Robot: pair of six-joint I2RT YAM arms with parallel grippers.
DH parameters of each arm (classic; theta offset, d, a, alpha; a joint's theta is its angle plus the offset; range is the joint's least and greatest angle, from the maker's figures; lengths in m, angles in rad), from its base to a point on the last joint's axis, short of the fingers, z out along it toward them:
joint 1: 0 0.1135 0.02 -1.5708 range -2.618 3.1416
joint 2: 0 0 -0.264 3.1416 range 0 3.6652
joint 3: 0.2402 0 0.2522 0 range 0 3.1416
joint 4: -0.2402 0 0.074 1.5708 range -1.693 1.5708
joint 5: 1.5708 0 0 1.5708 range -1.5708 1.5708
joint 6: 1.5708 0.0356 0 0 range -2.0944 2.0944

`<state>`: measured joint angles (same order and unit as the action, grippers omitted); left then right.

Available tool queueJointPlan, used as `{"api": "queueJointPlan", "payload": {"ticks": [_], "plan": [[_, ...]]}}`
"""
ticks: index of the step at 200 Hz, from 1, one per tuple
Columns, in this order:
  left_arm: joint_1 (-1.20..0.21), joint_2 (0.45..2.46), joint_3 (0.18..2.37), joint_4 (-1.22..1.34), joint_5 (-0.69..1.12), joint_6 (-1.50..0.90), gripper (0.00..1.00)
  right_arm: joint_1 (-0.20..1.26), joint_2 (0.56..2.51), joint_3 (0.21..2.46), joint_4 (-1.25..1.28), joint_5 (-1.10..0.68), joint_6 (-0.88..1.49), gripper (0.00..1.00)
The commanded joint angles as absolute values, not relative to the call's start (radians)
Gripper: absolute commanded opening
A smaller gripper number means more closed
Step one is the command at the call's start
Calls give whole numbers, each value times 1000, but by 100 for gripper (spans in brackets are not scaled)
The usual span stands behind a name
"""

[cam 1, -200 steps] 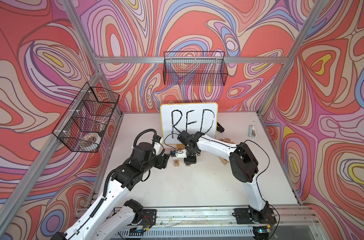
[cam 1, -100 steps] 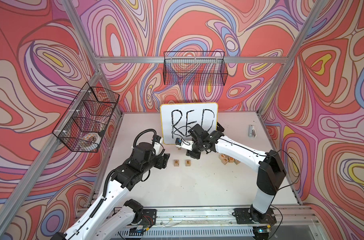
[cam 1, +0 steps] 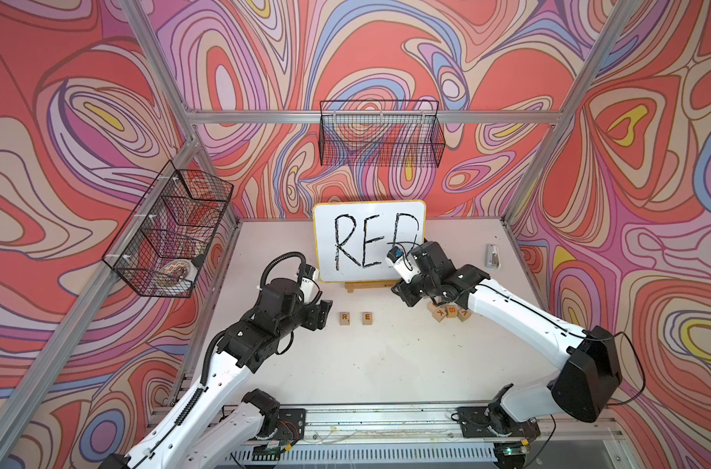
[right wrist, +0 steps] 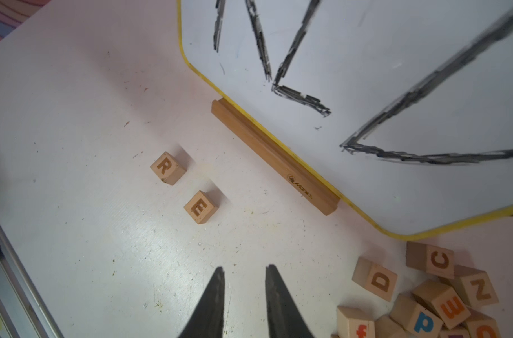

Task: Assemble the uppercase word "red" with letter blocks
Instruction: Pick up the letter block from the center of the board.

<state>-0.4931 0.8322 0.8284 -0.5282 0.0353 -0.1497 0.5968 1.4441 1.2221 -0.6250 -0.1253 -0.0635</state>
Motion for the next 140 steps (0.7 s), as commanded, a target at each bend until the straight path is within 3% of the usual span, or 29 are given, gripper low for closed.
{"api": "queueJointPlan", "payload": {"ticks": [1, 43, 86, 140], "plan": [[-499, 833, 841, -530, 45, -140, 79, 562, 1387, 1195, -643, -71, 65, 28], [-500, 863, 878, -515, 65, -147, 79, 493, 1371, 1140, -680, 15, 107, 30], [-500, 935, 939, -449, 103, -134, 79, 400, 1475, 1185, -766, 28, 58, 37], [-500, 971, 899, -397, 122, -122, 79, 372, 1605, 1247, -728, 32, -31, 37]]}}
